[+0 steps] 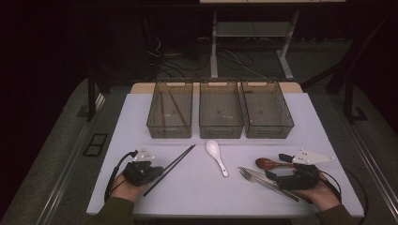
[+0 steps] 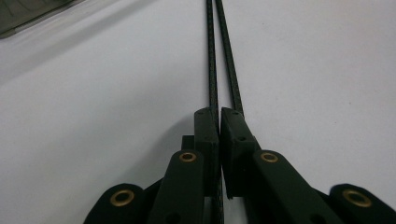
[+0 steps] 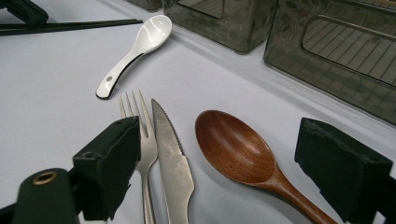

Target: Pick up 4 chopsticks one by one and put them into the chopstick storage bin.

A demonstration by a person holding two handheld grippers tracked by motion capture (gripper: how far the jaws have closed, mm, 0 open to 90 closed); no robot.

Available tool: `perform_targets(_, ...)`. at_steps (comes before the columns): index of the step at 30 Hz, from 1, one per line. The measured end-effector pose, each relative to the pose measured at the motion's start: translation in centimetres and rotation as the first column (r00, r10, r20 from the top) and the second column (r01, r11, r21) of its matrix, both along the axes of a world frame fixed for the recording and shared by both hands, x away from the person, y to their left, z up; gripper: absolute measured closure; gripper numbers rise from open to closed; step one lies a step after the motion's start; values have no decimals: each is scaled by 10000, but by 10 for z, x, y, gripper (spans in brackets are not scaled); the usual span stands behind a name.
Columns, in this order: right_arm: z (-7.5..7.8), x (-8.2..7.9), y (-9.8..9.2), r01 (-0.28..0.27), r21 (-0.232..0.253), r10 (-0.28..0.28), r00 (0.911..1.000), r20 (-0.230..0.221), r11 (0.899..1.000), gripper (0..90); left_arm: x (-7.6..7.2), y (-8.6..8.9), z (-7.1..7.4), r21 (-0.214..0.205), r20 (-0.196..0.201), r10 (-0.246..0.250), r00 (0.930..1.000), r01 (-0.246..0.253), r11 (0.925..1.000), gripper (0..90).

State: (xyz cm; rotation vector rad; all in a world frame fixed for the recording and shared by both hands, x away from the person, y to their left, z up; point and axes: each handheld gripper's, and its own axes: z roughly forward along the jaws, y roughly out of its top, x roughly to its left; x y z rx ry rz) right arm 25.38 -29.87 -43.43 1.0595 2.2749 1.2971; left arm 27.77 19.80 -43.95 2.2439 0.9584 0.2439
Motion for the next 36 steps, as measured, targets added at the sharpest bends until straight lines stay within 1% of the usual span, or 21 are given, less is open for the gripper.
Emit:
perform_targets(2, 0, 0, 0, -8, -3, 8, 10000, -6, 10000, 147, 0, 1, 2, -169, 25, 77, 10000, -76, 9998, 855)
perform_targets(4, 0, 0, 0, -2, -22, 2, 10000, 1, 10000, 147, 0, 1, 3, -131, 82, 53, 10000, -52, 9999, 856)
perform_targets(7, -1, 0, 1, -17, -13, 17, 10000, -7, 10000, 146, -1, 2, 4, -221, 153, 104, 9998, -101, 9997, 855)
perform_targets(9, 0, 0, 1, -5, 22, 5, 10000, -35, 10000, 145, -1, 3, 6, -207, 141, 69, 9999, -66, 9998, 855)
perform_targets(10, 0, -1, 2, 3, 62, -3, 10000, -46, 10000, 119, -1, 4, 6, -229, 166, 89, 9998, -85, 9997, 855)
perform_targets(11, 0, -1, 2, -47, 90, 48, 10000, -86, 9999, 113, -1, 5, 7, -267, 215, 100, 9997, -94, 9996, 855)
perform_targets(13, 0, -1, 3, 10, 82, -10, 10000, -50, 10000, 113, -1, 6, 8, -331, 206, 120, 9997, -113, 9994, 855)
perform_targets(14, 0, -1, 3, 19, 94, -18, 10000, -62, 10000, 113, -1, 7, 9, -318, 224, 23, 9997, -16, 9995, 855)
perform_targets(18, 0, -1, 5, -14, 273, 15, 10000, -16, 9996, 113, -2, 9, 12, -482, 274, 41, 9996, -28, 9988, 855)
perform_targets(19, 0, -1, 6, -23, 261, 23, 10000, -19, 9997, 113, -1, 10, 13, -497, 301, -53, 9995, 68, 9987, 855)
perform_targets(23, -2, -1, 9, -141, 116, 142, 9999, -53, 9998, 113, -3, 9, 17, -619, 272, -140, 9995, 157, 9980, 855)
perform_targets(24, -2, -1, 9, -157, 106, 158, 9999, -60, 9998, 114, -3, 8, 17, -730, 276, -108, 9996, 128, 9972, 855)
perform_targets(25, -2, -1, 9, -140, 103, 140, 9999, -71, 9998, 113, -3, 8, 18, -673, 299, -196, 9994, 216, 9975, 855)
perform_targets(26, -3, 0, 8, -137, 89, 138, 9999, -71, 9999, 114, -3, 7, 19, -708, 303, -246, 9992, 267, 9971, 855)
perform_targets(29, -3, 0, 8, -127, 91, 128, 9999, -61, 9999, 114, -4, 6, 21, -702, 414, -380, 9984, 408, 9967, 855)
perform_targets(32, -3, 0, 8, -123, 66, 123, 9999, -41, 9999, 114, -4, 5, 24, -835, 512, -451, 9977, 493, 9953, 855)
perform_targets(33, -3, 0, 8, -130, 57, 130, 9999, -47, 9999, 114, -3, 5, 25, -792, 594, -544, 9967, 590, 9951, 855)
perform_targets(35, -3, 0, 9, -191, 17, 191, 9998, -51, 9998, 114, -3, 4, 26, -926, 655, -501, 9966, 561, 9941, 855)
perform_targets(36, -3, 0, 9, -233, -2, 233, 9997, -54, 9997, 114, -3, 4, 27, -934, 636, -556, 9964, 614, 9937, 855)
